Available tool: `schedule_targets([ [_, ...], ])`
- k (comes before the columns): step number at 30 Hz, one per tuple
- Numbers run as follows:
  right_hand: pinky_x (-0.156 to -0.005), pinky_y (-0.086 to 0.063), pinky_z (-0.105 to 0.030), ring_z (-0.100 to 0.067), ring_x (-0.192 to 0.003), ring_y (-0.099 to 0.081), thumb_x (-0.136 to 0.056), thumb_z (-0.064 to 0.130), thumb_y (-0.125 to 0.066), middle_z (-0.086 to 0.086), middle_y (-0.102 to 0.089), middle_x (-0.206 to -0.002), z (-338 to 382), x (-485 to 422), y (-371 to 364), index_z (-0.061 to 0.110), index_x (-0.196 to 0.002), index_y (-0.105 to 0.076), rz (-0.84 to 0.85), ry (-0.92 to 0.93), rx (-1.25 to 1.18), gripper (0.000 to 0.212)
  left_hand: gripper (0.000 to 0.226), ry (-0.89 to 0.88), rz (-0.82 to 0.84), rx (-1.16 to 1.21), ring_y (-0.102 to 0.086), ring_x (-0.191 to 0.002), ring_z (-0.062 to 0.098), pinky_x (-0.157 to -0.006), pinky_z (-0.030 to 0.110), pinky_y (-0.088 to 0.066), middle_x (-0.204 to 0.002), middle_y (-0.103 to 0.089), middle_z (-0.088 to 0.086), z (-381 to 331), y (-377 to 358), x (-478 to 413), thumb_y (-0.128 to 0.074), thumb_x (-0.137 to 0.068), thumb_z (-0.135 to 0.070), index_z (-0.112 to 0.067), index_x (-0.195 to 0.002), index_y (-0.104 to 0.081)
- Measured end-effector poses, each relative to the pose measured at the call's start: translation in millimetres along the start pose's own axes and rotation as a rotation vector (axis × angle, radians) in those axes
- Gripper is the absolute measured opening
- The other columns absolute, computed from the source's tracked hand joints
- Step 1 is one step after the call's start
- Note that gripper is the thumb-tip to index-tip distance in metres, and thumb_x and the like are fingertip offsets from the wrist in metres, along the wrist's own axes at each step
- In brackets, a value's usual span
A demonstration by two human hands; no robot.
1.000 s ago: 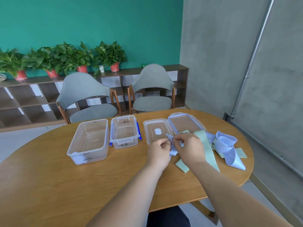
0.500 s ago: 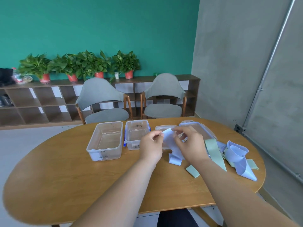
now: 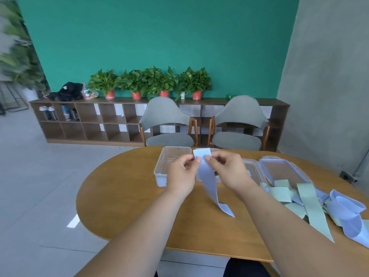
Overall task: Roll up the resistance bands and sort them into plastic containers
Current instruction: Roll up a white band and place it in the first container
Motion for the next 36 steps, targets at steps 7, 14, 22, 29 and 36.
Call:
schedule_targets([
  [7,-0.073,-0.061,-0.038,-0.025,-0.087,-0.071,-0.1,0.033,-0.071,-0.018,-0.075,-0.102,25,-7,-54,0.02,-0.103,-0.08,0.169,-0.092,-0.204,0.016,0.017,0.067,0.026,0.09,-0.069,-0.076,0.018,-0.075,0.043,-0.064,-0.088,-0.077,0.005,11,61,9,-0.071,-0.1,-0.033,-0.02,-0.093,-0.078],
  [14,-0.079,-0.06,-0.037,-0.025,-0.096,-0.077,-0.099,0.038,-0.07,-0.005,-0.08,-0.107,36,-8,-97,0.02,-0.112,-0.077,0.441,-0.245,-0.305,0.023,0.019,0.19,-0.004,0.239,-0.071,-0.072,0.021,-0.064,0.036,-0.059,-0.094,-0.078,0.013,6,109,7,-0.07,-0.102,-0.027,-0.009,-0.102,-0.077],
  [22,-0.085,-0.061,-0.039,-0.026,-0.106,-0.076,-0.097,0.029,-0.072,-0.013,-0.077,-0.118,30,-21,-150,0.014,-0.123,-0.074,0.611,-0.365,-0.441,0.03,0.024,0.358,0.016,0.334,-0.078,-0.093,0.033,-0.072,0.033,-0.061,-0.107,-0.08,0.012,21,156,1,-0.071,-0.101,-0.028,-0.01,-0.115,-0.075],
  [29,-0.071,-0.061,-0.031,-0.025,-0.099,-0.078,-0.098,0.026,-0.072,-0.012,-0.079,-0.11,13,-38,-204,0.009,-0.121,-0.072,0.659,-0.442,-0.396,0.028,0.023,0.493,-0.105,0.255,-0.076,-0.085,0.021,-0.069,0.03,-0.06,-0.103,-0.081,0.007,61,188,-17,-0.074,-0.099,-0.033,-0.016,-0.114,-0.076],
  [36,-0.088,-0.063,-0.05,-0.023,-0.094,-0.078,-0.102,0.024,-0.065,-0.002,-0.081,-0.099,-34,-56,-256,0.022,-0.109,-0.075,0.483,-0.442,-0.147,0.012,0.012,0.557,-0.215,0.093,-0.07,-0.076,0.008,-0.07,0.026,-0.057,-0.1,-0.08,0.001,117,200,-43,-0.07,-0.101,-0.028,-0.021,-0.109,-0.077],
])
Point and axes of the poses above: each hand's wrist, its own x-axis away from the middle knuckle, its own y-axis out of the back of the hand, z = x × y, the point moved 3 cm from there along -x, towards the middle knuckle
